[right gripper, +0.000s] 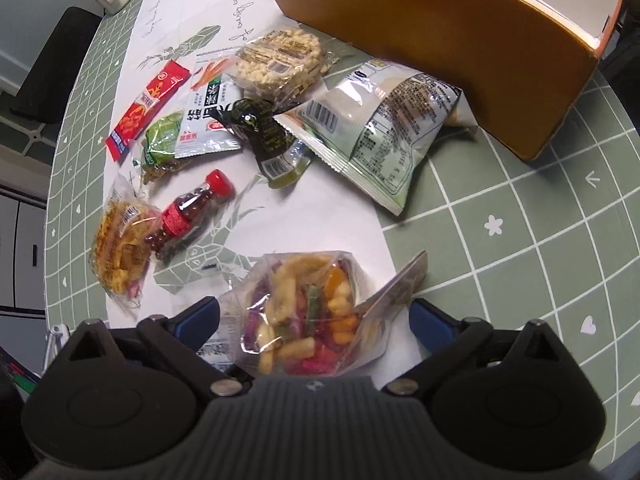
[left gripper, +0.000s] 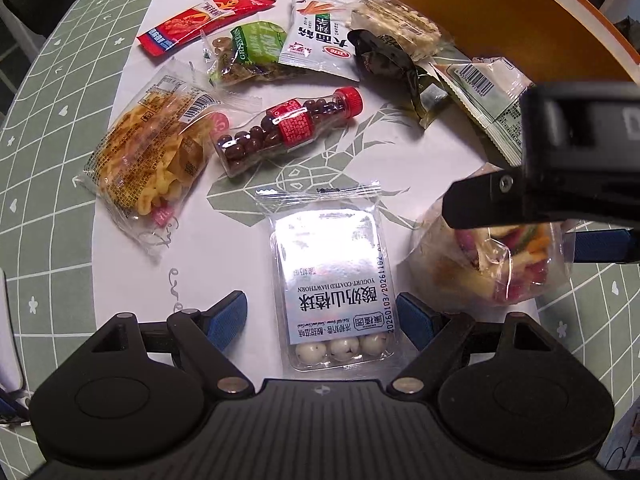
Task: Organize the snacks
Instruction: 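Lower left tool to the yogurt ball pack while right tool approaches the dried fruit bag, then close left tool on the yogurt ball pack while right tool grips the dried fruit bag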
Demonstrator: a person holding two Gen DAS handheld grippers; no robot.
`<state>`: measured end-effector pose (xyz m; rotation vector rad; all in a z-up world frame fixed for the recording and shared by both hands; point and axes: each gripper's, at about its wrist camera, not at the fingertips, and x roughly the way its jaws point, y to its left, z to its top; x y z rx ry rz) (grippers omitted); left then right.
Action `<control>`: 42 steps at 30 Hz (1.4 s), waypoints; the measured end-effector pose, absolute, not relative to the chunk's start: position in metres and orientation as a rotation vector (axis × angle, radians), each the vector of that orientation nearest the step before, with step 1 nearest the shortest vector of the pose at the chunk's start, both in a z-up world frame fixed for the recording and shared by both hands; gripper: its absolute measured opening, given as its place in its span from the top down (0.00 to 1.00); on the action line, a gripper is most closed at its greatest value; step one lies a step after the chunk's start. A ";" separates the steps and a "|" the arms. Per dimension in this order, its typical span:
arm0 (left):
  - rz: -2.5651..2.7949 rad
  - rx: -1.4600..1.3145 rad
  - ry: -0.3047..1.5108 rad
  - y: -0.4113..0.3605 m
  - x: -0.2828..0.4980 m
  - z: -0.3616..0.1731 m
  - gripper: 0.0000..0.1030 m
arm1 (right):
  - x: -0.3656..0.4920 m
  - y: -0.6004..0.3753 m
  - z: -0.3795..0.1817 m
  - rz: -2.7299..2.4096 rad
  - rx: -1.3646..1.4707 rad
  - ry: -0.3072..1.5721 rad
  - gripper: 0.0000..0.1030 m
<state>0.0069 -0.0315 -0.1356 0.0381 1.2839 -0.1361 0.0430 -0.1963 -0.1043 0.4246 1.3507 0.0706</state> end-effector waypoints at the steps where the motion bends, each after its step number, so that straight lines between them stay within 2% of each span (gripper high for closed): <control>1: -0.137 0.038 1.283 -0.031 0.007 -0.136 0.05 | 0.044 -0.195 -0.104 0.076 0.436 1.355 0.03; 11: -0.129 0.055 1.242 -0.029 0.005 -0.136 0.05 | 0.054 -0.175 -0.123 0.088 0.310 1.396 0.04; 15: -0.128 0.089 1.234 -0.033 0.003 -0.136 0.04 | 0.051 -0.175 -0.125 0.106 0.269 1.391 0.09; 16: -0.126 0.104 1.232 -0.034 0.002 -0.137 0.02 | 0.051 -0.175 -0.125 0.108 0.251 1.387 0.13; 19: -0.125 0.101 1.226 -0.033 0.004 -0.139 0.00 | 0.050 -0.176 -0.123 0.140 0.222 1.381 0.15; 23: -0.120 0.094 1.211 -0.030 0.004 -0.141 0.00 | 0.047 -0.173 -0.127 0.208 0.133 1.406 0.15; 28: -0.137 0.091 1.195 -0.029 0.003 -0.141 0.00 | 0.041 -0.184 -0.130 0.193 0.155 1.374 0.15; 38: -0.113 0.078 1.248 -0.026 0.013 -0.136 0.00 | 0.038 -0.195 -0.125 0.206 0.167 1.347 0.29; 39: -0.109 0.075 1.243 -0.025 0.013 -0.135 0.05 | 0.037 -0.197 -0.125 0.205 0.172 1.347 0.30; 40: -0.108 0.074 1.232 -0.025 0.012 -0.133 0.17 | 0.038 -0.198 -0.125 0.204 0.175 1.348 0.30; 42: -0.121 0.091 1.212 -0.027 0.012 -0.128 0.33 | 0.038 -0.200 -0.125 0.203 0.178 1.347 0.32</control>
